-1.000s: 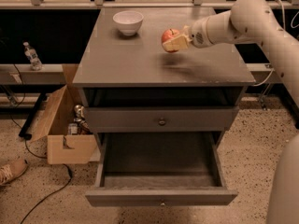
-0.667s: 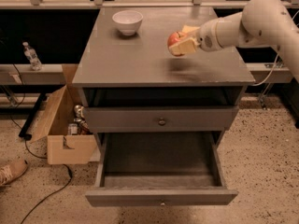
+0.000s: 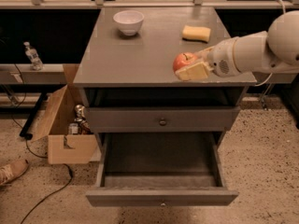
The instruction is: Place apple into middle drawer
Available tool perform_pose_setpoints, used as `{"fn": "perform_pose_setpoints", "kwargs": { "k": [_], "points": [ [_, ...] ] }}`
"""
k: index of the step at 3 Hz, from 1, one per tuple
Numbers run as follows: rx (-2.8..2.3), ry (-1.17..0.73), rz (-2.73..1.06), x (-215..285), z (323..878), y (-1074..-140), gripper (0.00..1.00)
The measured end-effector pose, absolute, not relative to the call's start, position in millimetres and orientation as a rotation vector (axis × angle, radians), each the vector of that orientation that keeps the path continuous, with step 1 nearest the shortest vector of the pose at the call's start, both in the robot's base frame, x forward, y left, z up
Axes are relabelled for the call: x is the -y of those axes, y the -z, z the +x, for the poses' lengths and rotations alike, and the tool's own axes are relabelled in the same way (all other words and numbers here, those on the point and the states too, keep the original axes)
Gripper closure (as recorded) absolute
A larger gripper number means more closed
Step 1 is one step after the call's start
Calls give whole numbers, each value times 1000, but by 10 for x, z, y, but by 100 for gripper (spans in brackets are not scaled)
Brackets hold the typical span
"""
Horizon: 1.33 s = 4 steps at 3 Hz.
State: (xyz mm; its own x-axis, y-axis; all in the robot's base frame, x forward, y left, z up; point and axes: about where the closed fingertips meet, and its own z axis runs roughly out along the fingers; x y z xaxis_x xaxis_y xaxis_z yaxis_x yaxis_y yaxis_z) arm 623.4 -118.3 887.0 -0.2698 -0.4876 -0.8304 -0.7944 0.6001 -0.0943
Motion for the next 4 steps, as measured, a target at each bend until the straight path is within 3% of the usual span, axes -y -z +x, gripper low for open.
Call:
{"fn": "perform_pose_setpoints", "kwargs": {
  "k": [2, 4],
  "points": [
    [-2044, -428, -1030, 1076, 5328, -8369, 100],
    [-2077, -485, -1143, 974, 5138, -7677, 100]
  ]
}}
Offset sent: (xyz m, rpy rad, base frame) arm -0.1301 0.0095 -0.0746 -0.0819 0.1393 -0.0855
